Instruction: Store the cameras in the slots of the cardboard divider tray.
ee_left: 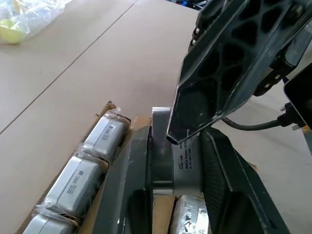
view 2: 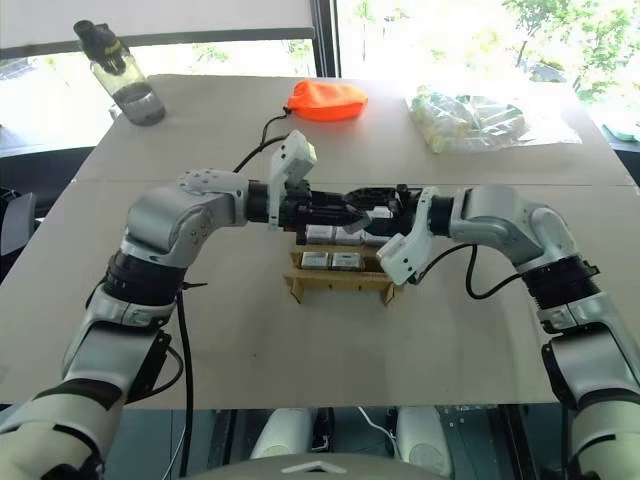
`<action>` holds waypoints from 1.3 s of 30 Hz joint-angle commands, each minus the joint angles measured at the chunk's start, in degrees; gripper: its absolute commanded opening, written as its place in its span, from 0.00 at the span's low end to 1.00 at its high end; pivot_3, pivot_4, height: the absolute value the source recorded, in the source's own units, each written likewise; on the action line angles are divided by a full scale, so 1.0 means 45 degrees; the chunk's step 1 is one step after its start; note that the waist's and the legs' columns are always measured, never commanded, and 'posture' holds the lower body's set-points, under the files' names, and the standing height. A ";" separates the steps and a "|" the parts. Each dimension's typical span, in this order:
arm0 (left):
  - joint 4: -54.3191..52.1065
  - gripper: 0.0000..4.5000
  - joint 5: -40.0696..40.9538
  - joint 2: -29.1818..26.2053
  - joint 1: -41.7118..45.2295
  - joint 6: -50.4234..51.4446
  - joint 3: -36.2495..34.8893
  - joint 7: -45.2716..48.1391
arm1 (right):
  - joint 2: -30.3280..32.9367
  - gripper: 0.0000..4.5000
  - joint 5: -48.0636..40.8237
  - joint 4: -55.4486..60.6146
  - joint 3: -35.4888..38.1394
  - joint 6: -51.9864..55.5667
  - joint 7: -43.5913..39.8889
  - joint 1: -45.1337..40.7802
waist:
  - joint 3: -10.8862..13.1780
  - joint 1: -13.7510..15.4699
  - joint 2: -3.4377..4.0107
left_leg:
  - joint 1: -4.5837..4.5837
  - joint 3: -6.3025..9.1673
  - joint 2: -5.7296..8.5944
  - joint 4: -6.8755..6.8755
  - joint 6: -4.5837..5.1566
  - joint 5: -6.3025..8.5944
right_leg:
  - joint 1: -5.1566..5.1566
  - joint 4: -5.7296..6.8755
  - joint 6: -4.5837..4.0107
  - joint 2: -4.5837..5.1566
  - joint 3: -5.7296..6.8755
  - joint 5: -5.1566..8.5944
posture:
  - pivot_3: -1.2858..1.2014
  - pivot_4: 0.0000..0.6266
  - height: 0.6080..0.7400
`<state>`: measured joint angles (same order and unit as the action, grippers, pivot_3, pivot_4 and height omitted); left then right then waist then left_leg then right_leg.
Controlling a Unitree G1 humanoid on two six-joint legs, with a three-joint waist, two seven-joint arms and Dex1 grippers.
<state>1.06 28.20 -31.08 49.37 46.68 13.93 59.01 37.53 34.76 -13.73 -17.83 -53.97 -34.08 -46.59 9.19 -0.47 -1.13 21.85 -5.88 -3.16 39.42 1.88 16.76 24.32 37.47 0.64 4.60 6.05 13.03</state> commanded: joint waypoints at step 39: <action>0.2856 0.16 -0.4030 0.1836 0.0821 -0.5718 0.3283 0.3622 | 0.0820 1.00 -1.6373 0.5473 0.7715 1.3438 -0.6680 1.4027 | 0.0013 0.0326 0.0022 | -0.0010 0.0197 0.0025 0.0003 0.0019 0.0007 | -0.0113 -0.0095 0.0001 -0.0028 0.0105 0.0000 | 0.52 0.24 0.89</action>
<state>13.99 11.43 -23.03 51.72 22.20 28.40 74.66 41.43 -38.66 10.51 14.48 7.90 -63.34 16.27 9.25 0.99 -1.03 21.80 -4.98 -3.05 39.43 1.97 16.80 23.81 37.04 0.64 4.48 6.52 13.03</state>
